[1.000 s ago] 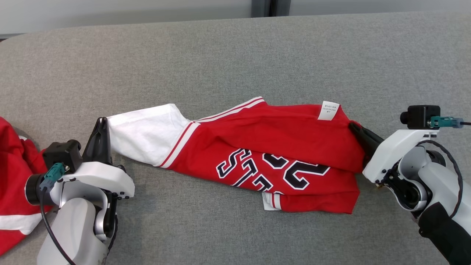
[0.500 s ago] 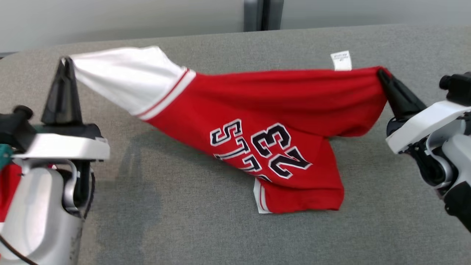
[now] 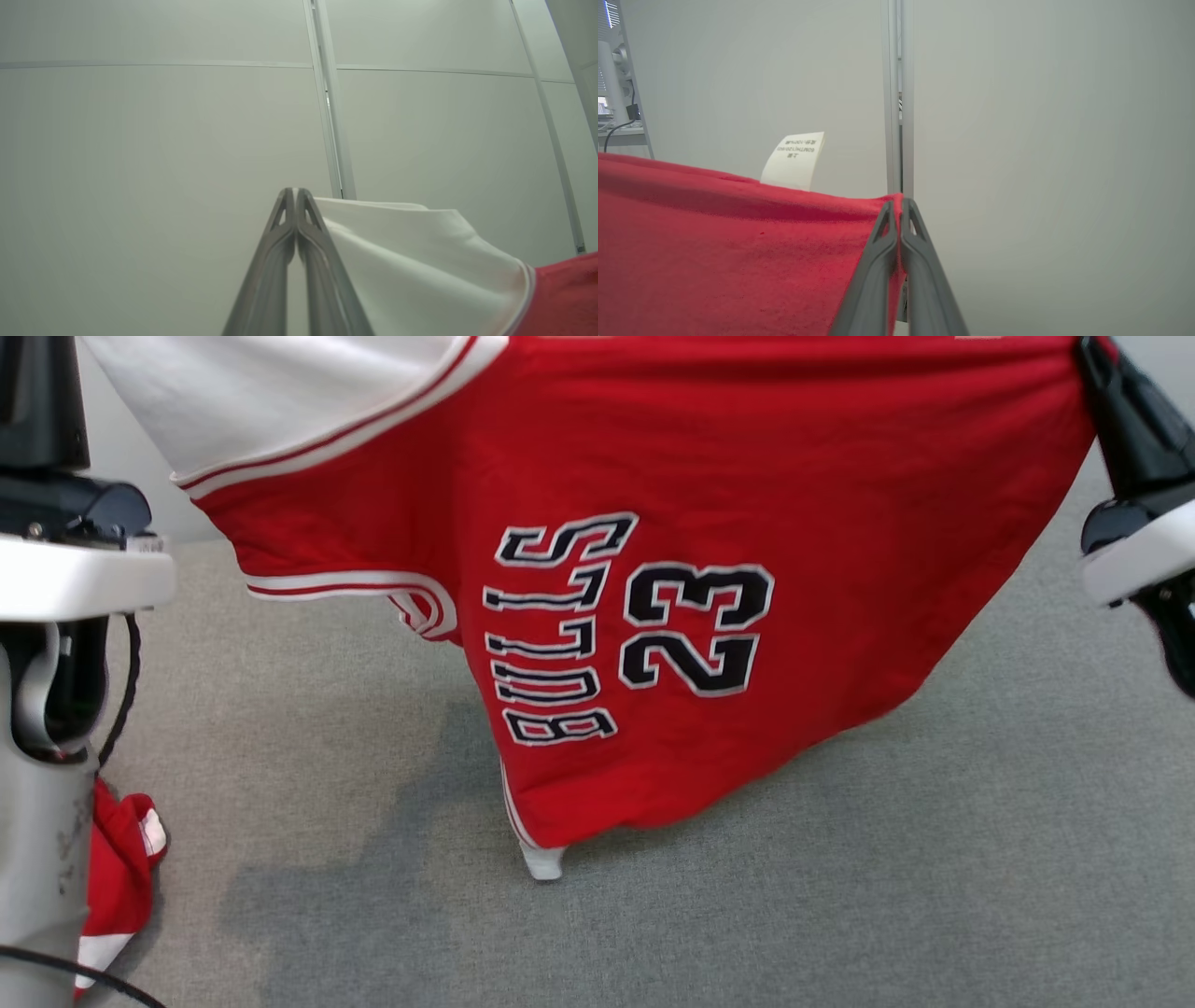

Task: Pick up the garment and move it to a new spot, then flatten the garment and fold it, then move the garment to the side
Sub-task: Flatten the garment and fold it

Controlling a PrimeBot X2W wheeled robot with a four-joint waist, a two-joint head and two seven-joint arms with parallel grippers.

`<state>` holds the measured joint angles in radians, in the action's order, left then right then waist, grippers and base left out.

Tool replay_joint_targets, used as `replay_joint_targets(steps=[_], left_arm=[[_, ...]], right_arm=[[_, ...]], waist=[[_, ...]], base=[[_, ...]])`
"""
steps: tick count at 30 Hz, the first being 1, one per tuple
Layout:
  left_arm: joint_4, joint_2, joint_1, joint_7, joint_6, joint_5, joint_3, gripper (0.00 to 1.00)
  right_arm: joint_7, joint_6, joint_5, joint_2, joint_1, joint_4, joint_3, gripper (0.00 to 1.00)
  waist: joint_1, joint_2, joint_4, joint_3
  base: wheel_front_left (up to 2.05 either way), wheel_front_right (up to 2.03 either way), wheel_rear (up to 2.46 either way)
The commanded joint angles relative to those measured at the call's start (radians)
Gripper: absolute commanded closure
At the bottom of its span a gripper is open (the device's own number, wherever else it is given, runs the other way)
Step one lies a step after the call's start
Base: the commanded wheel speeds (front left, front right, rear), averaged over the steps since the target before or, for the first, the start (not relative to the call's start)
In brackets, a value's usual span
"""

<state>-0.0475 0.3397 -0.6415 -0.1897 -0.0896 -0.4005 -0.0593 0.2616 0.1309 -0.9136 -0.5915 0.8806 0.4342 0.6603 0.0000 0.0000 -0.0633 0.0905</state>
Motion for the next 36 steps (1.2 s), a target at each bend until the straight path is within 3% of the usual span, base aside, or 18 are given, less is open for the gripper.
replay_joint_targets(steps=[1, 11, 17, 24, 29, 33, 36], left_arm=[[-0.004, 0.015, -0.033, 0.015, -0.006, -0.001, -0.005, 1.0], [-0.122, 0.057, -0.224, 0.047, -0.03, 0.005, -0.08, 1.0], [-0.299, 0.074, -0.452, -0.02, -0.036, 0.073, -0.138, 1.0], [-0.496, 0.054, -0.734, -0.064, -0.036, 0.17, -0.2, 1.0], [-0.603, 0.047, -0.955, -0.076, 0.011, 0.265, -0.221, 1.0], [-0.524, 0.053, -1.07, -0.076, 0.054, 0.331, -0.217, 1.0], [-0.417, 0.04, -1.081, -0.074, 0.065, 0.341, -0.205, 1.0]], right_arm=[[0.005, 0.0, 0.01, -0.011, 0.032, 0.01, 0.009, 1.0], [-0.021, 0.0, 0.056, -0.023, 0.201, 0.077, 0.09, 1.0], [-0.025, 0.0, 0.129, 0.028, 0.367, 0.208, 0.133, 1.0], [-0.004, 0.0, 0.219, 0.093, 0.579, 0.368, 0.133, 1.0], [0.005, 0.0, 0.355, 0.147, 0.751, 0.418, 0.044, 1.0], [0.004, 0.0, 0.555, 0.166, 0.798, 0.331, -0.127, 1.0], [0.002, 0.0, 0.669, 0.189, 0.763, 0.3, -0.194, 1.0]], waist=[[0.0, 0.0, -0.002, -0.023], [0.0, 0.0, 0.019, 0.011], [0.0, 0.0, 0.037, 0.131], [0.0, 0.0, 0.059, 0.297], [0.0, 0.0, 0.062, 0.404], [0.0, 0.0, 0.067, 0.488], [0.0, 0.0, 0.089, 0.541]], base=[[0.0, 0.0, 0.0], [0.0, 0.0, 0.0], [0.0, 0.0, 0.0], [0.0, 0.0, 0.0], [0.0, 0.0, 0.0], [0.0, 0.0, 0.0], [0.0, 0.0, 0.0]])
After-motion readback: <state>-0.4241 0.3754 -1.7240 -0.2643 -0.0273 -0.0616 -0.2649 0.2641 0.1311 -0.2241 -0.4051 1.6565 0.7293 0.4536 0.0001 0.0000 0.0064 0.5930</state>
